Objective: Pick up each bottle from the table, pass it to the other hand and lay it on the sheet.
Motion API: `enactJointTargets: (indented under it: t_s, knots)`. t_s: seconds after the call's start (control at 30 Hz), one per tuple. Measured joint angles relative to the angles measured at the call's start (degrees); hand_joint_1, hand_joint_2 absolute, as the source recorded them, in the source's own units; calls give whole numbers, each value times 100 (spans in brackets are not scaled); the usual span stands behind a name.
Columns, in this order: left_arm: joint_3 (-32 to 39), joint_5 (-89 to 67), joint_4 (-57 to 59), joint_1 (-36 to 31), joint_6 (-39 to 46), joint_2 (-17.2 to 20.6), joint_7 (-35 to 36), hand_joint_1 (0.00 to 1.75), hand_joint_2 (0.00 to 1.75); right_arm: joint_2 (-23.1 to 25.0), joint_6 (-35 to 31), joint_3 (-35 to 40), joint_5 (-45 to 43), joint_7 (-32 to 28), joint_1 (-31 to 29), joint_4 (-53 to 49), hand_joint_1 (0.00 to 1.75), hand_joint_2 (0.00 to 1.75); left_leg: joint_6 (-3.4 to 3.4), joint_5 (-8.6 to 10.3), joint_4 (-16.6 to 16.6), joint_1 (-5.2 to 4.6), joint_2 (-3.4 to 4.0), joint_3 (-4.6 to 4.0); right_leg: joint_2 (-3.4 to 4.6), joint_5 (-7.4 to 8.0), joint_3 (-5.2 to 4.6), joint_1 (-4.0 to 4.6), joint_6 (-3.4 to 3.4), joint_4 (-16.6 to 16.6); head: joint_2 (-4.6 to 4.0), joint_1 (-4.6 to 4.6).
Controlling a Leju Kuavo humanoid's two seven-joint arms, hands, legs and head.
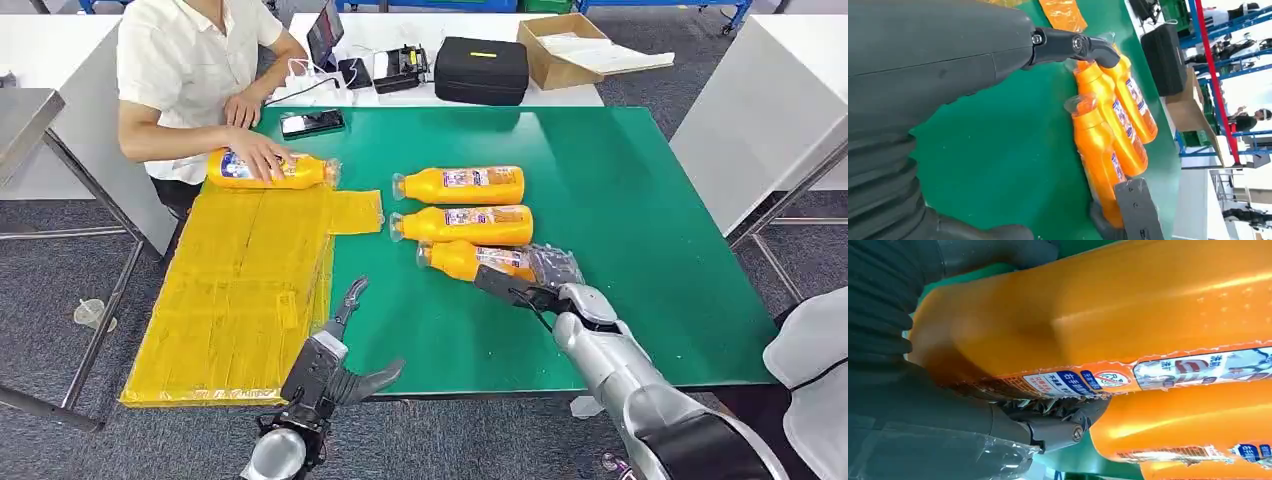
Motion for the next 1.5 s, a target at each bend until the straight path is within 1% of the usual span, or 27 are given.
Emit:
enactJointTargets:
  t_s: [0.1, 0.23, 0.3, 0.37, 0.4, 0.43, 0.53, 0.63, 0.73, 0.87, 1.03, 1.2, 1.33, 1.4, 1.5]
  knots:
    - [-11, 74, 70, -68, -30, -4, -81, 0, 175, -50, 266, -7, -301, -307, -72, 76, 175, 175, 1, -6, 0, 0, 2, 16, 1, 0, 16, 0, 0, -6, 0, 0]
    - [-35, 142, 140, -135, -29, -11, -181, 0, 175, -124, 367, -33, -642, -716, -77, 111, 175, 175, 0, -13, 0, 0, 2, 33, 1, -1, 33, 1, 1, -9, 0, 0]
    - [-57, 247, 157, -138, -11, -15, -247, 0, 175, -157, 391, -57, -921, -1056, -50, 116, 175, 175, -1, -14, 0, 1, 7, 35, 3, 0, 34, 2, 2, -8, 0, 0]
    - [-59, 482, 157, -138, -20, -24, -284, 0, 175, -201, 496, -151, -1354, -1585, 40, 77, 175, 175, -7, -22, -1, 1, 13, 37, 15, 3, 40, 5, 1, -8, 0, 0]
    - [-59, 626, 157, -135, -24, -33, -284, 0, 175, -219, 586, -188, -1640, -1905, 118, 4, 175, 175, -12, -25, 0, 0, 20, 35, 26, 9, 84, 6, -3, -8, 0, 0]
    - [-61, 801, 157, -130, -24, -41, -275, 0, 175, -230, 645, -208, -1872, -2117, 217, -92, 175, 175, -12, -24, 0, 1, 28, 33, 30, 12, 80, 7, -6, -7, 0, 0]
    - [-66, 1380, 157, -111, 26, -92, -247, 0, 175, -218, 675, -245, -2523, -2546, 577, -565, 175, 175, -13, -22, 0, 3, 30, 28, 30, 11, 76, 13, -6, -6, 0, -2]
    - [-66, 1665, 153, -88, 334, -133, -465, 0, 175, -142, 557, -280, -2963, -2662, 964, -1177, 175, 175, -15, -20, -1, 7, 29, 3, 29, 10, 56, 17, -7, -4, 0, -2]
    - [-79, 1727, 138, -87, 435, -153, -520, 0, 175, -83, 489, -291, -3077, -2662, 1231, -1577, 175, 175, -15, -18, -1, 7, 29, -17, 29, 11, 37, 17, -7, -2, 0, -2]
    - [-105, 1735, 116, -86, 453, -160, -531, 0, 175, -57, 487, -295, -3093, -2660, 1400, -1860, 175, 175, -11, -12, 0, 7, 24, -39, 25, 10, 23, 12, -6, -2, 0, -2]
    - [-92, 1952, 39, -67, 839, -190, -745, 0, 175, 24, 255, -308, -3316, -2922, 1656, -2206, 175, 175, -10, -12, 0, 4, 8, -70, 16, 9, 3, 5, -4, -1, 0, 0]
    - [-107, 2282, -90, -28, 708, -192, -752, 0, 175, 278, 157, -297, -3490, -2992, 1926, -2647, 175, 175, -10, -10, 0, 5, 8, -100, 14, 9, -30, 6, -4, 3, 0, -2]
    - [-203, 2107, -144, -62, 507, -192, -844, 0, 175, 581, 540, -136, -3672, -3046, 1942, -2693, 175, 175, -10, -9, -1, 6, 9, -115, 14, 9, -45, 6, -5, 4, 0, -2]
    - [-275, 2103, -142, -110, 406, -192, -789, 0, 175, 755, 513, 5, -3700, -3143, 1893, -2553, 175, 175, -11, -9, -1, 6, 9, -119, 14, 8, -50, 6, -5, 5, 0, -2]
    - [-356, 2319, -94, -187, 157, -192, -480, 0, 175, 1008, 301, 258, -3656, -3344, 1774, -2264, 175, 175, -10, -8, -1, 6, 8, -122, 14, 8, -53, 5, -5, 5, 0, -2]
